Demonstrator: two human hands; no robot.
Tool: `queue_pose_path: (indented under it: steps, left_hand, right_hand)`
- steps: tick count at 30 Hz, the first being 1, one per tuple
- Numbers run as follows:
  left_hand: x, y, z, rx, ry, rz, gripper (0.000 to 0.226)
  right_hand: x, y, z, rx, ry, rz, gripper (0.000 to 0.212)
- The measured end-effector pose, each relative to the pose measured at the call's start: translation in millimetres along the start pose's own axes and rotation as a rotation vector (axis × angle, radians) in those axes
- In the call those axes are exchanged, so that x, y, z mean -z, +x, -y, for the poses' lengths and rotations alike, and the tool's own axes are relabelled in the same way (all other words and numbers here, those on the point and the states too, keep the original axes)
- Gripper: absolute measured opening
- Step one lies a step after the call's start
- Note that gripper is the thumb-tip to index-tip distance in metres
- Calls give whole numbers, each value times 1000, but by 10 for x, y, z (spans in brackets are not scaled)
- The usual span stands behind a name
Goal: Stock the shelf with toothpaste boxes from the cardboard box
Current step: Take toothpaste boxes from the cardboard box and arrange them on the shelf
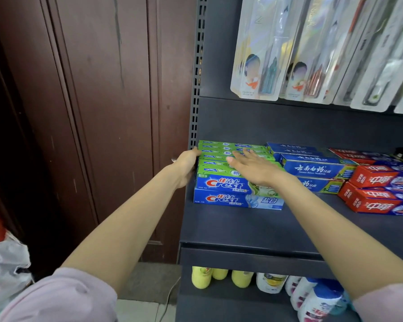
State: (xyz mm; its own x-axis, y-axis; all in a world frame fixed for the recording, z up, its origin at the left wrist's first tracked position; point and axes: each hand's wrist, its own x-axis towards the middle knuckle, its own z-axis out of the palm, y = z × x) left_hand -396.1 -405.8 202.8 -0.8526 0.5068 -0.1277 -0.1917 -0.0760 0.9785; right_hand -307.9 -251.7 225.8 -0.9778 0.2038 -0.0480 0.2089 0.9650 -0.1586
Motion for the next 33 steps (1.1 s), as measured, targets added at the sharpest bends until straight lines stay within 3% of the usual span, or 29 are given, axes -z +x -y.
queue_pose_path:
  steps: [7, 10, 16, 23, 27, 30, 33]
  left_hand:
    - [-9, 4, -12, 3, 104, -65, 26]
    - [-32, -22, -42, -11, 186, -122, 25]
    - [-10, -86, -58, -17, 81, -65, 24]
    - [-33, -145, -62, -16, 138, -114, 27]
    - [-167, -243, -61, -324, 637, -273, 40]
    - [-280, -420, -71, -573, 1090, -190, 55]
    - [-353, -521, 0, -506, 1607, -14, 78]
  right_hand:
    - [18, -74, 63, 10, 32, -24, 65]
    - [-20, -197, 73, 53, 14, -109, 64]
    - [-55, -215, 119, 83, -40, -96, 63]
    - [-73, -227, 107, 100, 8, -153, 61]
    - [-87, -407, -32, 51, 114, -396, 67]
    - [-84, -578, -262, 51, -17, -264, 88]
    - [-77, -641, -504, 49, -62, -182, 100]
